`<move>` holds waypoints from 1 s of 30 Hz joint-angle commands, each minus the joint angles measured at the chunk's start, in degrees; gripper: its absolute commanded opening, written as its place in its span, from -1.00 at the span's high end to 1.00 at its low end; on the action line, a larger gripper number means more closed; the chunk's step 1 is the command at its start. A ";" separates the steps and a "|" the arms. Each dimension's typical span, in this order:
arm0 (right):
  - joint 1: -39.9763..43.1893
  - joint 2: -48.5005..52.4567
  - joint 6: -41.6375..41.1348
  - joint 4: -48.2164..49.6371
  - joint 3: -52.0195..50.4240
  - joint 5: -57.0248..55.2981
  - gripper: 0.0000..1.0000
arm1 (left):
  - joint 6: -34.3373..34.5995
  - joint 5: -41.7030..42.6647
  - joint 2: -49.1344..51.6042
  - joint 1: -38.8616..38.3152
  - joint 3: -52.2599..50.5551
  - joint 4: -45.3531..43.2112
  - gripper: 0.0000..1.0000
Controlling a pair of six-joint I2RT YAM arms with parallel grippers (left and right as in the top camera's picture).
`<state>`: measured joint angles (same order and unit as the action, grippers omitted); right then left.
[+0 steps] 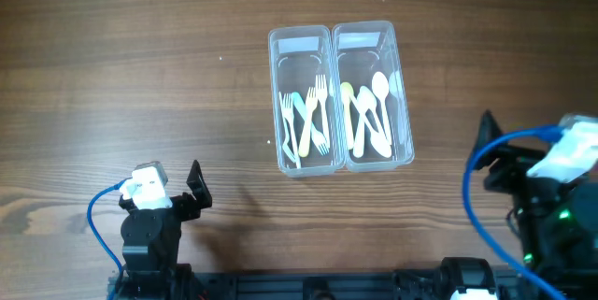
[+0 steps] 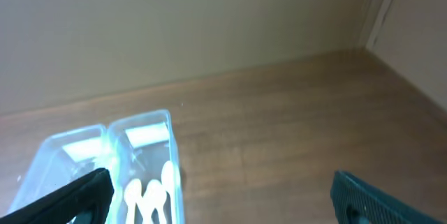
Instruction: Pack container
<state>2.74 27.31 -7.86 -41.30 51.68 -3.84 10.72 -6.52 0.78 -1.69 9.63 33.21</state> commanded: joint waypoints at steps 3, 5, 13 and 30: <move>0.17 -14.75 -7.89 12.85 -25.33 0.28 -0.99 | -0.90 0.70 -0.61 0.44 -0.87 -0.02 -1.00; 0.17 -20.81 -11.76 16.76 -32.35 0.28 -0.99 | -0.90 0.70 -0.61 0.44 -0.87 -0.02 -0.99; 0.13 -27.12 -11.63 18.82 -44.04 0.26 -1.00 | -0.90 0.70 -0.61 0.44 -0.87 -0.02 -1.00; 0.13 -27.10 -11.69 18.95 -44.06 -0.17 -0.99 | -0.90 0.70 -0.61 0.44 -0.87 -0.02 -1.00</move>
<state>2.74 1.15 -18.85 -22.76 7.68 -3.86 10.72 -6.52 0.71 -1.69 9.52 33.17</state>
